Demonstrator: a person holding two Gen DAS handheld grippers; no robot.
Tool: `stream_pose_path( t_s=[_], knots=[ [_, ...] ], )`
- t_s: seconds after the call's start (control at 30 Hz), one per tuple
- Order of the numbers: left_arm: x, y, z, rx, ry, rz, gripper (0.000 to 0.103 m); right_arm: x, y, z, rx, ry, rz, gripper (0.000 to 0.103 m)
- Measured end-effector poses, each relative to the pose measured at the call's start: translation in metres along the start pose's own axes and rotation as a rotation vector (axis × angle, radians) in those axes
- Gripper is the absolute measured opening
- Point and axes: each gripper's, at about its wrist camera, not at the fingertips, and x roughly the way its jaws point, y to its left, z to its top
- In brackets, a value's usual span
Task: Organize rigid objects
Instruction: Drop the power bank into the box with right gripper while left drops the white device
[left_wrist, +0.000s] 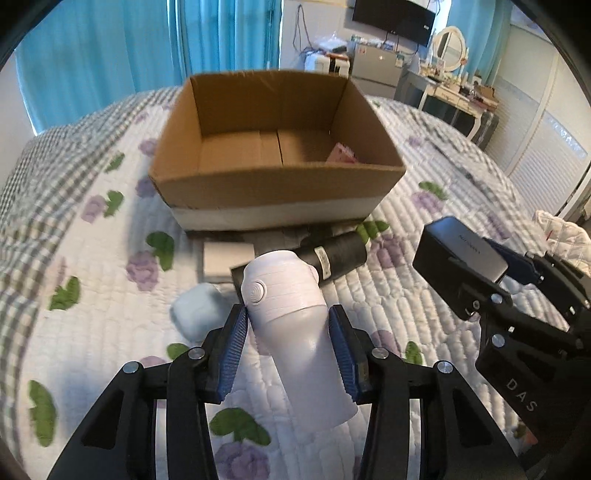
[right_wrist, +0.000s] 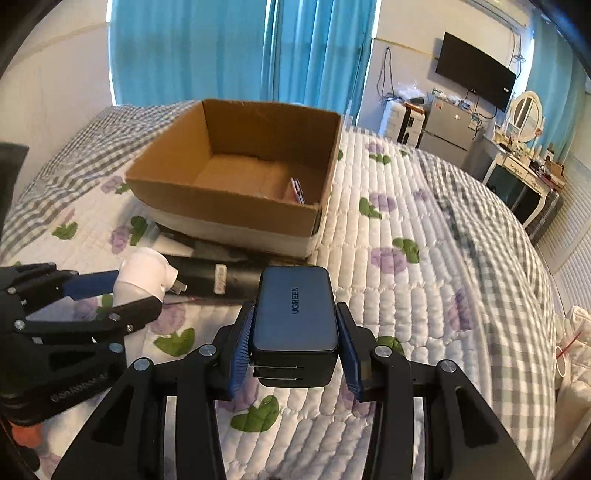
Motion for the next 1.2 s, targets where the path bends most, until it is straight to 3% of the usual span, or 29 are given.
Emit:
stream_pose_path(
  t_s=[0.37, 0.73, 0.97, 1.2],
  knots=[
    [-0.069, 0.012, 0.028, 0.019, -0.106, 0.019, 0.046, -0.073, 0.011, 0.019, -0.015, -0.095, -0.001, 0.041],
    [-0.12, 0.039, 0.097, 0.035, -0.222, 0.06, 0.046, -0.126, 0.012, 0.107, 0.0, -0.215, 0.068, 0.041],
    [-0.097, 0.052, 0.15, 0.033, -0.237, 0.112, 0.046, -0.113, 0.018, 0.171, -0.03, -0.272, 0.08, 0.041],
    [-0.024, 0.052, 0.187, 0.04, -0.166, 0.101, 0.046, -0.057, 0.013, 0.215, -0.021, -0.277, 0.057, 0.041]
  ],
)
